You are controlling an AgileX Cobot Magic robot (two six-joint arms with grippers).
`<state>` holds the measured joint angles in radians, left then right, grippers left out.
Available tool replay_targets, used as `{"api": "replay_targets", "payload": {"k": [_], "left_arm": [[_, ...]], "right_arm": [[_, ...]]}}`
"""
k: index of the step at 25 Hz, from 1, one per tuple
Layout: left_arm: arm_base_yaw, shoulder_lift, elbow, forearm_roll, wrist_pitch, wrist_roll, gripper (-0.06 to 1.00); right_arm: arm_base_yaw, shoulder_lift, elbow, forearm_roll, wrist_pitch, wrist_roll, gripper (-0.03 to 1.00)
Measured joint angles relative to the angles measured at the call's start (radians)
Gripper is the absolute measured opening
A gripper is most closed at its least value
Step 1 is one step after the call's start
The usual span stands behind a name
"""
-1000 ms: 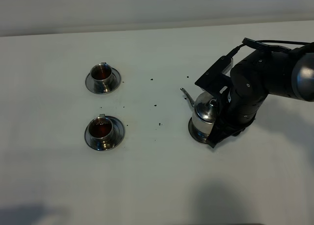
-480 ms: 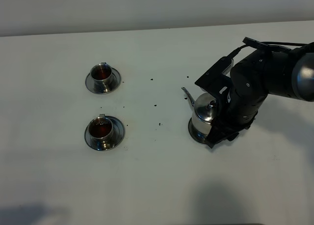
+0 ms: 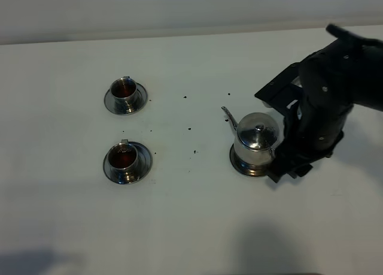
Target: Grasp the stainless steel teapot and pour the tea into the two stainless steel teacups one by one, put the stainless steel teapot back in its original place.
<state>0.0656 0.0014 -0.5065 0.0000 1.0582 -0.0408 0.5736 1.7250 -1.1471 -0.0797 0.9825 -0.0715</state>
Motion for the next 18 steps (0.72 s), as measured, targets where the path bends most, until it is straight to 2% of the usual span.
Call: {"api": "replay_targets", "payload": {"k": [5,7,12,18], "left_arm": [[0.000,0.000,0.000,0.000,0.000,0.001,0.38],[0.000,0.000,0.000,0.000,0.000,0.001,0.38],[0.000,0.000,0.000,0.000,0.000,0.001,0.38],[0.000,0.000,0.000,0.000,0.000,0.001,0.38]], "right_arm": [[0.000,-0.095,0.000,0.004,0.176,0.016,0.49],[0.000,-0.140,0.000,0.005,0.216,0.018,0.49],[0.000,-0.290,0.095,0.020,0.225,0.019,0.49],[0.000,-0.546,0.325,0.063,0.232,0.017,0.49]]}}
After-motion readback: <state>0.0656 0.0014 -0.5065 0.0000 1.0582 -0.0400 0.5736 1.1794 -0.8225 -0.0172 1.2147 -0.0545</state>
